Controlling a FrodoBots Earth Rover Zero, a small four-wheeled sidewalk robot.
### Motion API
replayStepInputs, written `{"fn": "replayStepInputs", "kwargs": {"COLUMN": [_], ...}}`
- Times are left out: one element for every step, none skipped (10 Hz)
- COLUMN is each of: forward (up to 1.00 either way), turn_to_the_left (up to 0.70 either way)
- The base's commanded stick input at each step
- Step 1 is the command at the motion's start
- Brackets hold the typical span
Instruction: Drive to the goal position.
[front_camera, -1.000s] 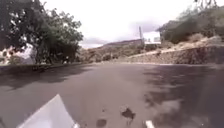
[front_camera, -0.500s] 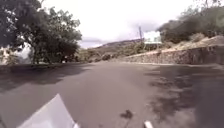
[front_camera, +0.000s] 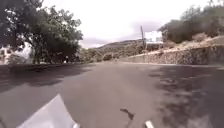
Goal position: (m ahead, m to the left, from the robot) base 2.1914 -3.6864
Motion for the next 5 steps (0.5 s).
{"fn": "replayStepInputs", "kwargs": {"forward": [0.50, 0.50, 0.50, 0.50, 0.50], "turn_to_the_left": [0.00, 0.00, 0.00, -0.50, -0.50]}}
